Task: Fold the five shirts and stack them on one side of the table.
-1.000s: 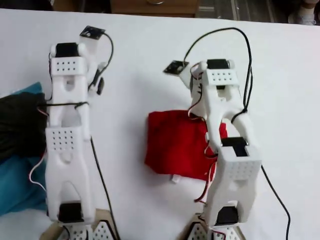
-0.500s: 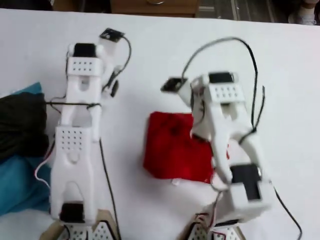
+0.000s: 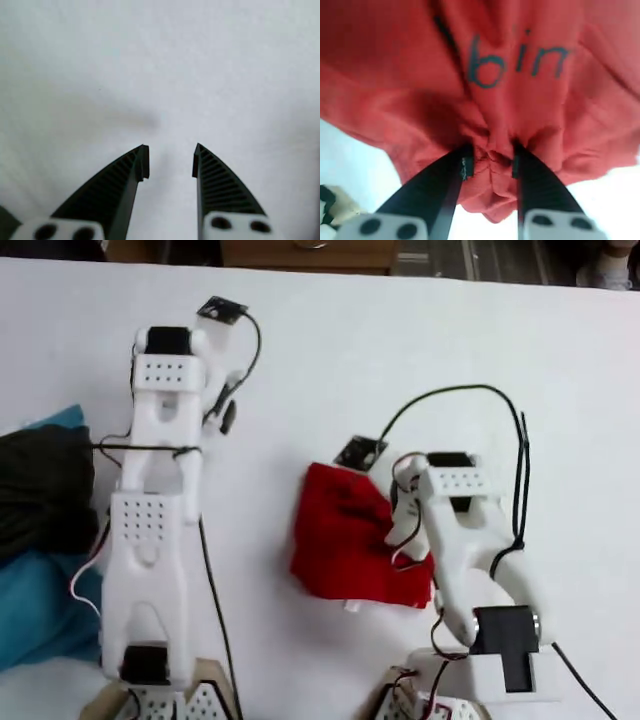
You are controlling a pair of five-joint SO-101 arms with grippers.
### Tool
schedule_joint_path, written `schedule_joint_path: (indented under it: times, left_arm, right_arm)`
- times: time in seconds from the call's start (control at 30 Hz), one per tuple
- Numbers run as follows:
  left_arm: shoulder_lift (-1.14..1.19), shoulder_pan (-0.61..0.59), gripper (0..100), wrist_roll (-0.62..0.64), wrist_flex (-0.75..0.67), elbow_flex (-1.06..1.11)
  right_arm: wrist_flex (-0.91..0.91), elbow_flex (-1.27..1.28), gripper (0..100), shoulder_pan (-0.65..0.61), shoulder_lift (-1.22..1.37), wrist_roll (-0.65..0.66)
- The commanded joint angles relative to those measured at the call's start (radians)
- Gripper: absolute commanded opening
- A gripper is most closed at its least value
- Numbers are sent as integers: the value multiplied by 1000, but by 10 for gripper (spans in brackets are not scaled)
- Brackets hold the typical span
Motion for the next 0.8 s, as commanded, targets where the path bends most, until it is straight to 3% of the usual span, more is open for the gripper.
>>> schedule_joint_path:
  times: [0.0, 0.13, 0.27, 0.53, 0.77]
  left_arm:
    - [-18, 5, 169, -5, 18, -1]
    - [-18, 5, 169, -5, 20, -1]
    - [-18, 8, 169, -5, 20, -1]
    - [-15, 12, 169, -5, 20, -1]
    - [-18, 12, 169, -5, 20, -2]
  right_arm:
    - [-12, -114, 98, 48, 12, 55]
    - [-10, -259, 19, 117, 90, 92]
    - [-5, -411, 22, 171, 199, 97]
    - [173, -717, 28, 136, 375, 92]
    - [306, -752, 147, 96, 380, 95]
